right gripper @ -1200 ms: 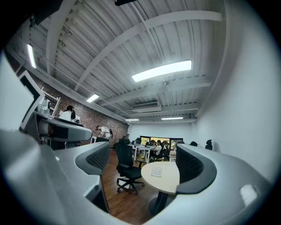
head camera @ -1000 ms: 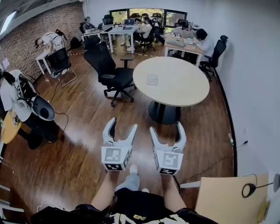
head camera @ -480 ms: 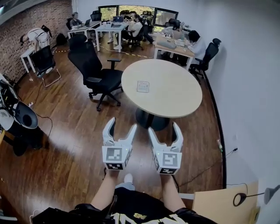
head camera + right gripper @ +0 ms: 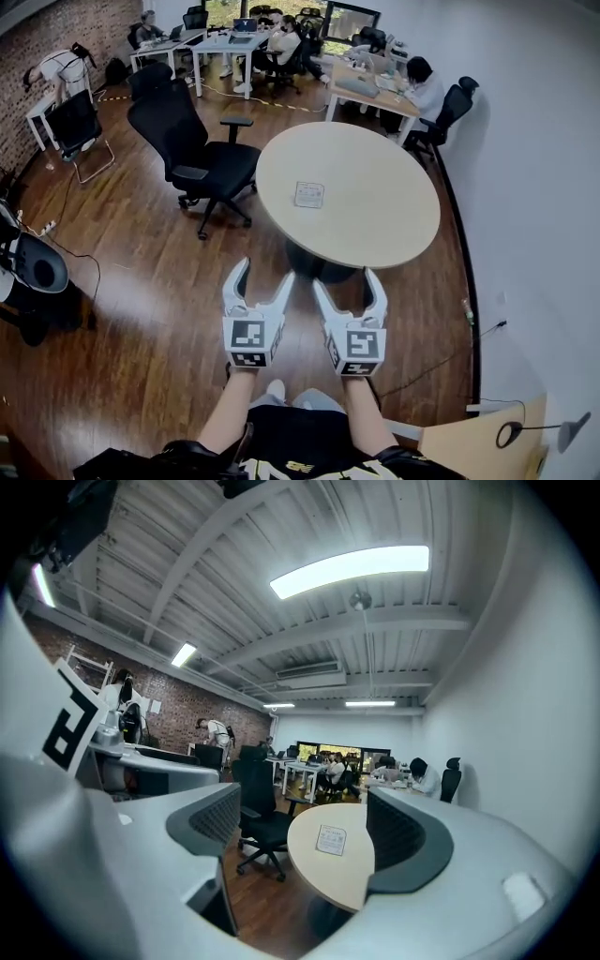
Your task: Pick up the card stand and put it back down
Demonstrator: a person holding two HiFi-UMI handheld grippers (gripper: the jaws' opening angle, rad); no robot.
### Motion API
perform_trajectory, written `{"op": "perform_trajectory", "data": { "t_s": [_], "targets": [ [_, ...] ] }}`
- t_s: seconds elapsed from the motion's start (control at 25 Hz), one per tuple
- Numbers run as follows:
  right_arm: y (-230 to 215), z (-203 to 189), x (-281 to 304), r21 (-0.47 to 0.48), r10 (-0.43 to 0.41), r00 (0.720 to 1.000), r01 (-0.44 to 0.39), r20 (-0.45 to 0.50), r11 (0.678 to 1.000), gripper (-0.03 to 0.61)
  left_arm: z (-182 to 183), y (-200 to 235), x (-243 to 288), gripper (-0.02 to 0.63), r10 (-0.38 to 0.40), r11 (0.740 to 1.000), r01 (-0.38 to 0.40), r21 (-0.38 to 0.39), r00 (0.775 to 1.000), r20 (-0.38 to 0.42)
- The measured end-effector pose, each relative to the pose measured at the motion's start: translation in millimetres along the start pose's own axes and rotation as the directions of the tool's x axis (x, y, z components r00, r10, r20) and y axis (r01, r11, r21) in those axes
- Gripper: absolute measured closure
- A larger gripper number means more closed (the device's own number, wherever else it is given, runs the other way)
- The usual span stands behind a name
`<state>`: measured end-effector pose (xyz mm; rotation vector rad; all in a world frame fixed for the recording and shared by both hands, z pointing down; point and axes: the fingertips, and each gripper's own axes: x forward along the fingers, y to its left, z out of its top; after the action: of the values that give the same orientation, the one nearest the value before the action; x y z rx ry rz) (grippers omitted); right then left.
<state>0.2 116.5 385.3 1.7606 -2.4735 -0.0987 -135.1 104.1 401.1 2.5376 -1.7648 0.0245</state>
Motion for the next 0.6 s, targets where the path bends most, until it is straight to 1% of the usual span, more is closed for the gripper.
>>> {"op": "perform_trajectory", "data": {
  "t_s": [0.12, 0.24, 0.4, 0.52, 0.6],
  "targets": [
    [-6.9, -12.0, 25.2, 0.013, -0.002, 0.999, 0.002, -0.035, 1.0, 0.156, -10.3, 9.8, 21.3, 0.252, -0.005, 1.0, 0.005, -0.002, 1.0, -0.023],
    [-10.1, -17.4, 54.8, 0.026, 0.011, 0.999, -0.01, -0.039, 1.0, 0.156, -16.7, 27.6, 45.2, 0.252, 0.005, 1.0, -0.006, -0.009, 0.999, -0.032],
    [-15.0, -30.2, 96.1, 0.04, 0.038, 0.998, -0.036, -0.049, 0.999, 0.156, -23.8, 44.9, 76.6, 0.252, 0.015, 1.0, -0.015, 0.001, 0.999, -0.046],
    [-21.2, -36.5, 122.4, 0.049, 0.064, 0.996, -0.061, -0.059, 0.997, 0.156, -28.9, 50.9, 102.3, 0.252, 0.02, 1.0, -0.019, 0.005, 0.998, -0.057],
    [-32.6, -36.9, 141.7, 0.053, 0.062, 0.996, -0.059, -0.057, 0.997, 0.156, -27.6, 51.0, 123.5, 0.252, 0.012, 1.0, -0.011, 0.015, 0.998, -0.062]
  ]
}}
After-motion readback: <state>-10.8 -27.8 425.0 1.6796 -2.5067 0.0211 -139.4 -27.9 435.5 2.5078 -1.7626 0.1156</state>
